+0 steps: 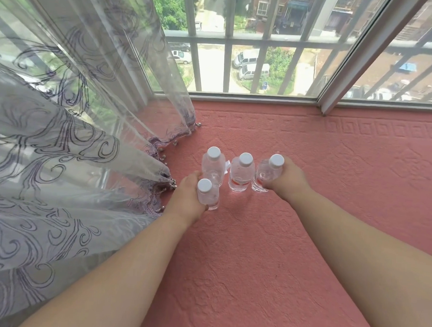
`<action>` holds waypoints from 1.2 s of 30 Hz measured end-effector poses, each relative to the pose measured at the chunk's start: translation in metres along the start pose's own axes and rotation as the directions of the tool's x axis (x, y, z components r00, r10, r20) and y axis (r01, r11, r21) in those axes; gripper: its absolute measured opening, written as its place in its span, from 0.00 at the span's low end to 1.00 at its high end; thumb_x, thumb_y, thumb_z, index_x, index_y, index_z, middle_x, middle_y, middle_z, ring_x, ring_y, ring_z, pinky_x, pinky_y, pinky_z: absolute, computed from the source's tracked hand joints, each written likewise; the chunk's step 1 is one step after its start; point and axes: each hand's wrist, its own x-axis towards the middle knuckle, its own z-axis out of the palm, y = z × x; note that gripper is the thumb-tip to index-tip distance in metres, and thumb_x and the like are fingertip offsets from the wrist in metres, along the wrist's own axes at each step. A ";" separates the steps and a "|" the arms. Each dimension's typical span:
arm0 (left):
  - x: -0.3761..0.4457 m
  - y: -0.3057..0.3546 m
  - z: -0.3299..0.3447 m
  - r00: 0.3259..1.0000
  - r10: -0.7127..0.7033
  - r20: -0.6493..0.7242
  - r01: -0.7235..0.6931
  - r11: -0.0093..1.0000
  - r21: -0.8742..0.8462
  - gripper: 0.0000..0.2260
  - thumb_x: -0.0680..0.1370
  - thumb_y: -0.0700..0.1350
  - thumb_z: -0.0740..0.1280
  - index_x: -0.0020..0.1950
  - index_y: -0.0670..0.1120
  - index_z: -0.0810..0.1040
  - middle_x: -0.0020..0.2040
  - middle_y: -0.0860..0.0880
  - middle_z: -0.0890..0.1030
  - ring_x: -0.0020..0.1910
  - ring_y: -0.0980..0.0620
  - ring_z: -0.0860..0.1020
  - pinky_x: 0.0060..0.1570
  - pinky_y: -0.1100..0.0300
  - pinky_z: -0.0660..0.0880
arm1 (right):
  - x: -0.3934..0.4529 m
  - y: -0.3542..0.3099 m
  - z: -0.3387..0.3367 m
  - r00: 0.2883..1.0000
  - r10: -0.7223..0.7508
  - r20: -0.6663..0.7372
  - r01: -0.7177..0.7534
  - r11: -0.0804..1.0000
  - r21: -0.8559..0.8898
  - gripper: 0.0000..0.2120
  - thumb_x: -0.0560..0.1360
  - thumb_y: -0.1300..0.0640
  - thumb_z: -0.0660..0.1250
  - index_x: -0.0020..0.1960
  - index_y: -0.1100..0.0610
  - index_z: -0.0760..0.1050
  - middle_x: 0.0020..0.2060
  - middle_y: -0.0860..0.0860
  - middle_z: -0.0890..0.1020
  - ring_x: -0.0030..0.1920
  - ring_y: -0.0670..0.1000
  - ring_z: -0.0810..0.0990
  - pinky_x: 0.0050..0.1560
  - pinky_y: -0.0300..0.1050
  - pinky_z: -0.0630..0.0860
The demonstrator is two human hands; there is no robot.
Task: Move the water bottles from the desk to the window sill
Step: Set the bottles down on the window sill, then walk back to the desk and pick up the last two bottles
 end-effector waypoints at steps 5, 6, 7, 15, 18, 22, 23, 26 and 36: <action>-0.009 0.000 -0.007 0.997 -0.076 0.010 0.076 0.997 -0.001 0.43 0.63 0.50 0.77 0.77 0.49 0.66 0.68 0.50 0.77 0.68 0.50 0.76 0.68 0.51 0.72 | -0.016 -0.003 -0.011 0.998 0.048 0.039 -0.048 0.999 0.002 0.55 0.64 0.66 0.80 0.82 0.52 0.54 0.76 0.53 0.68 0.73 0.56 0.70 0.71 0.53 0.70; -0.014 0.003 -0.009 0.997 -0.082 0.007 0.081 0.996 0.022 0.43 0.65 0.46 0.79 0.78 0.48 0.65 0.70 0.48 0.76 0.69 0.50 0.75 0.69 0.52 0.71 | -0.023 -0.004 -0.015 0.998 0.051 0.034 -0.051 0.999 -0.007 0.52 0.65 0.66 0.79 0.82 0.52 0.56 0.75 0.51 0.68 0.72 0.55 0.70 0.69 0.50 0.70; -0.021 0.007 -0.013 0.997 -0.083 0.005 0.083 0.996 0.038 0.44 0.65 0.43 0.79 0.78 0.47 0.64 0.72 0.47 0.74 0.70 0.49 0.73 0.71 0.53 0.69 | -0.031 -0.005 -0.019 0.998 0.055 0.028 -0.054 0.998 -0.029 0.48 0.67 0.65 0.78 0.81 0.54 0.58 0.74 0.50 0.69 0.70 0.53 0.71 0.68 0.48 0.70; -0.096 0.077 -0.064 1.000 -0.006 0.028 0.002 0.985 0.170 0.37 0.74 0.54 0.75 0.80 0.48 0.64 0.75 0.44 0.69 0.71 0.45 0.72 0.71 0.51 0.68 | -0.128 -0.040 -0.077 0.995 0.050 0.084 -0.036 0.986 -0.165 0.37 0.76 0.43 0.69 0.79 0.57 0.62 0.75 0.56 0.70 0.73 0.58 0.70 0.65 0.49 0.69; -0.130 0.123 -0.088 0.998 0.056 0.019 -0.059 0.980 0.189 0.31 0.80 0.56 0.68 0.79 0.48 0.65 0.76 0.44 0.69 0.72 0.45 0.70 0.71 0.51 0.66 | -0.178 -0.060 -0.110 0.998 -0.008 0.056 0.016 0.989 -0.146 0.38 0.76 0.39 0.68 0.80 0.53 0.59 0.77 0.55 0.67 0.75 0.58 0.68 0.69 0.54 0.68; -0.183 0.182 -0.117 0.990 0.144 0.003 -0.141 0.961 0.239 0.30 0.81 0.63 0.62 0.81 0.53 0.62 0.79 0.47 0.65 0.76 0.45 0.66 0.74 0.44 0.66 | -0.242 -0.082 -0.157 0.994 -0.111 0.003 0.110 0.978 -0.175 0.39 0.78 0.35 0.62 0.82 0.51 0.55 0.80 0.52 0.62 0.77 0.57 0.64 0.72 0.57 0.65; -0.196 0.194 -0.122 0.987 0.162 0.002 -0.158 0.957 0.242 0.31 0.81 0.65 0.61 0.81 0.54 0.62 0.79 0.48 0.65 0.76 0.45 0.67 0.72 0.41 0.68 | -0.258 -0.086 -0.169 0.991 -0.136 -0.012 0.131 0.973 -0.192 0.38 0.78 0.34 0.61 0.82 0.50 0.55 0.80 0.51 0.62 0.77 0.57 0.64 0.72 0.57 0.65; -0.234 0.227 -0.136 0.976 0.216 -0.033 -0.197 0.937 0.287 0.32 0.78 0.70 0.56 0.80 0.58 0.61 0.79 0.51 0.64 0.76 0.44 0.67 0.71 0.38 0.68 | -0.304 -0.096 -0.206 0.979 -0.194 -0.068 0.172 0.955 -0.243 0.39 0.77 0.32 0.60 0.82 0.47 0.54 0.80 0.48 0.62 0.78 0.54 0.63 0.75 0.58 0.63; -0.332 0.304 -0.164 0.917 0.398 0.009 -0.347 0.789 0.507 0.31 0.80 0.70 0.49 0.82 0.61 0.53 0.82 0.55 0.58 0.80 0.48 0.58 0.74 0.42 0.62 | -0.425 -0.110 -0.278 0.937 -0.236 -0.259 0.143 0.932 -0.333 0.36 0.79 0.31 0.56 0.82 0.46 0.55 0.80 0.46 0.61 0.79 0.54 0.59 0.76 0.57 0.58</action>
